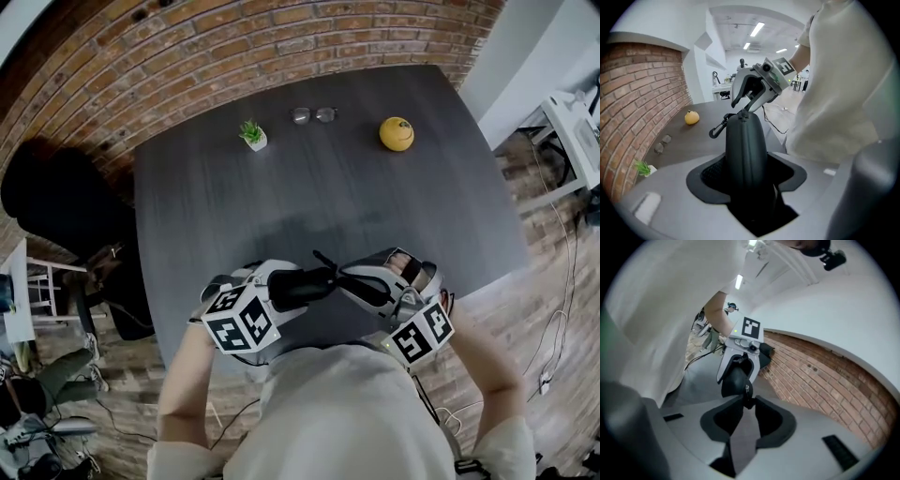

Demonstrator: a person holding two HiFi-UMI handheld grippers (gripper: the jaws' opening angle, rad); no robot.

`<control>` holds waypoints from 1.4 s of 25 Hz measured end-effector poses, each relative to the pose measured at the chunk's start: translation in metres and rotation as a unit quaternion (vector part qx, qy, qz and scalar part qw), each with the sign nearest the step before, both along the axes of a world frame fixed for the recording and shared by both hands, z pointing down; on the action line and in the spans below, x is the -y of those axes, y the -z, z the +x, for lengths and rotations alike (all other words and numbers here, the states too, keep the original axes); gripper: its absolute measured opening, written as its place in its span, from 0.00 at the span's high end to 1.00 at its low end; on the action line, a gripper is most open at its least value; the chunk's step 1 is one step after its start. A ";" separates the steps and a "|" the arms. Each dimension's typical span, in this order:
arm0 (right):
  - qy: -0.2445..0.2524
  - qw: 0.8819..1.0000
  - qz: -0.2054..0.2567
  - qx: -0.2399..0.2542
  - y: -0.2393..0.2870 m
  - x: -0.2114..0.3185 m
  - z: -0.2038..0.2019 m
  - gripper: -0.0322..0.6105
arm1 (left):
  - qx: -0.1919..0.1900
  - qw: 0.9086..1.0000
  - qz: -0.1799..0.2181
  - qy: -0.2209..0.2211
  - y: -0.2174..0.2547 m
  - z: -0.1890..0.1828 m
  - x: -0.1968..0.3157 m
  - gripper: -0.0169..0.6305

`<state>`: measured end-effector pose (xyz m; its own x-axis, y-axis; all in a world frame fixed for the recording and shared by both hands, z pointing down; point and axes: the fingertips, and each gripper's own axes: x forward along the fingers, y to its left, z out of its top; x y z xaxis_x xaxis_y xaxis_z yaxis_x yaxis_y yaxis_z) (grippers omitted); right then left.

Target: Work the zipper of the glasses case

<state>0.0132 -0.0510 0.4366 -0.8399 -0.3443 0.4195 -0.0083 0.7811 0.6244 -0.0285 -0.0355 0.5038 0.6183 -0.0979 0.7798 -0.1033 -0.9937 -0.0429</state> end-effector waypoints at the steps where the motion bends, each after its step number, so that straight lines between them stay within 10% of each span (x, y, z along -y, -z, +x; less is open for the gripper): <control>1: 0.010 1.000 0.024 -0.011 0.002 -0.001 -0.001 0.82 | 0.014 1.000 0.015 -0.008 0.004 -0.002 0.001 0.57; 7: 0.073 0.977 0.170 -0.101 0.001 -0.010 -0.006 0.82 | 0.090 0.992 0.070 -0.059 0.019 -0.010 0.002 0.58; 18: 0.099 0.965 0.215 -0.114 0.001 -0.016 -0.006 0.93 | 0.092 0.992 0.054 -0.060 0.019 -0.009 -0.002 0.58; 26: 0.065 0.980 0.170 -0.078 0.024 -0.005 -0.003 0.95 | -0.018 0.999 -0.023 0.013 0.026 -0.004 -0.001 0.58; 35: 0.024 0.988 0.146 -0.043 0.051 0.010 -0.002 0.95 | -0.170 0.982 -0.043 0.072 0.059 0.005 0.009 0.59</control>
<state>0.0114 -0.0612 0.3857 -0.8236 -0.4225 0.3783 0.0868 0.5654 0.8202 -0.0235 -0.0444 0.4446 0.8286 -0.1460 0.5405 -0.2368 -0.9662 0.1020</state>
